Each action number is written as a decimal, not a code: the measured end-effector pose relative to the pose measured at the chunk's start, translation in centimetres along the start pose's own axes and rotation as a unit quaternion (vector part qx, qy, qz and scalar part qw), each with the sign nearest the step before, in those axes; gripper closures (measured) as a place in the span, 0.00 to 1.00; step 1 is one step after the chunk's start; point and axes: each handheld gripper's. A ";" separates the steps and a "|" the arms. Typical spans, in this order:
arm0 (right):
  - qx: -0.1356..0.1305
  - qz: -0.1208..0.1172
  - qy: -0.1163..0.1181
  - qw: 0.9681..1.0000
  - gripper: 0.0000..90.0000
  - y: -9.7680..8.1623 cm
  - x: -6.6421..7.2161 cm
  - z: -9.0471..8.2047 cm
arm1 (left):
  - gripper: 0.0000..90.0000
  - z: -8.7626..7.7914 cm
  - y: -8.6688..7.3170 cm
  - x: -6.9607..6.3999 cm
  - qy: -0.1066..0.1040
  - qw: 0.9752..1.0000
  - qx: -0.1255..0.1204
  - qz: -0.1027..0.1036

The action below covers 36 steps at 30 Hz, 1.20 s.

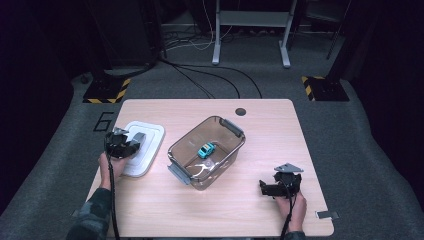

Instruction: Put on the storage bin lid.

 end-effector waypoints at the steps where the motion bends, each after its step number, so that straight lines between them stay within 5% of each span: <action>1: 0.000 0.000 0.000 1.000 0.00 0.0 0.0 0.0 | 0.74 -0.1 0.1 0.0 -0.001 1.000 -0.004 0.001; 36: 0.000 0.000 0.000 1.000 0.00 0.0 0.0 0.0 | 0.74 -4.6 4.6 -0.5 -0.026 0.999 -0.034 0.026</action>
Point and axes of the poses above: each handheld gripper's, and its own axes: z roughly forward along the jaws, y roughly out of its top, x roughly to its left, and after that the axes turned 12 degrees about -x, right-handed
